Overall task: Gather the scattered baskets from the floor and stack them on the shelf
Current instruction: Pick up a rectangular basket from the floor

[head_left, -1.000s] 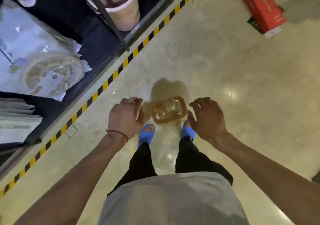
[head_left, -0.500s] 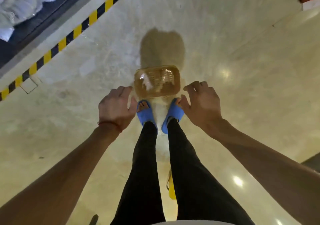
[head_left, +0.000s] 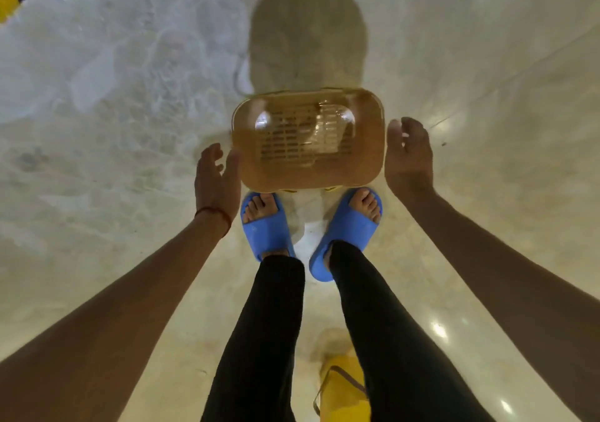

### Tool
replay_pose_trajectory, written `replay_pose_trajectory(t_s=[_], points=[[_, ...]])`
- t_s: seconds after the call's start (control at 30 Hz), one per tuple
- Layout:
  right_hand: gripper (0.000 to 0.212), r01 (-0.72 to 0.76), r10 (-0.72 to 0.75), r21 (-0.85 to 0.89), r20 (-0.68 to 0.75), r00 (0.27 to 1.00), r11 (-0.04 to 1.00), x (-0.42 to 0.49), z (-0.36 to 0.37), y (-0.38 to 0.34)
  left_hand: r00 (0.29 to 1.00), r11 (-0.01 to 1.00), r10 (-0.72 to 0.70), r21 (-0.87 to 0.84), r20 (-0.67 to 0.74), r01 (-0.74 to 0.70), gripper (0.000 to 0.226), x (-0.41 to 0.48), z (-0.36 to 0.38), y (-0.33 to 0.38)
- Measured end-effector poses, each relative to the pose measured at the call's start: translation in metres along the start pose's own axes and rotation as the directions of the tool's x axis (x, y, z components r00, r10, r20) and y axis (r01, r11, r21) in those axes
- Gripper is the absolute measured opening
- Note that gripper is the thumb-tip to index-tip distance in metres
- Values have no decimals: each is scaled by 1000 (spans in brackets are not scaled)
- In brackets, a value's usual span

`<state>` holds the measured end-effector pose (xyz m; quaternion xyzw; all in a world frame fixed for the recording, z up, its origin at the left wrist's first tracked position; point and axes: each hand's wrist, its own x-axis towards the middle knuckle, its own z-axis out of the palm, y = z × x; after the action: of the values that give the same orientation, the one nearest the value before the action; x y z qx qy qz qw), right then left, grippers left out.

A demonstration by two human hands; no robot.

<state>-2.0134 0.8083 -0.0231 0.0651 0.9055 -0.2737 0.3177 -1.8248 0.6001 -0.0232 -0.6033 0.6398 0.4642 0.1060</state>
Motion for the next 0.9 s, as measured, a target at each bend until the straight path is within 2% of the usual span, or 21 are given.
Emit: replay_pose_trajectory(t_s=[0.1,0.13,0.27,0.43,0.57,0.67,0.73,0.83,0.9], points=[[52,-127,121,180,44,992,975,34,34,21,999,997,-28,-67,33,30,50,41,26,-25],[58,-141,129,215,71,989,966,40,43,27,998,994,-42,-98,50,47,50,51,34,-31],[85,-156,125,269,130,984,951,50,60,45,986,959,-165,-226,39,169,50,70,59,-37],[85,-250,202,311,178,963,917,32,51,32,953,863,-296,-410,62,295,44,56,60,-32],[70,-315,250,323,227,941,893,-11,20,3,941,834,-328,-444,77,327,45,14,23,-13],[54,-308,232,316,254,939,898,-57,-13,-25,924,810,-374,-459,75,365,57,-29,-24,8],[56,-294,213,309,270,939,904,-93,-37,-49,916,811,-395,-444,65,381,61,-61,-56,24],[72,-311,233,275,282,931,910,-142,-68,-84,915,809,-399,-448,59,381,52,-117,-110,53],[71,-308,224,278,296,928,910,-175,-90,-108,917,807,-395,-456,57,376,49,-151,-146,67]])
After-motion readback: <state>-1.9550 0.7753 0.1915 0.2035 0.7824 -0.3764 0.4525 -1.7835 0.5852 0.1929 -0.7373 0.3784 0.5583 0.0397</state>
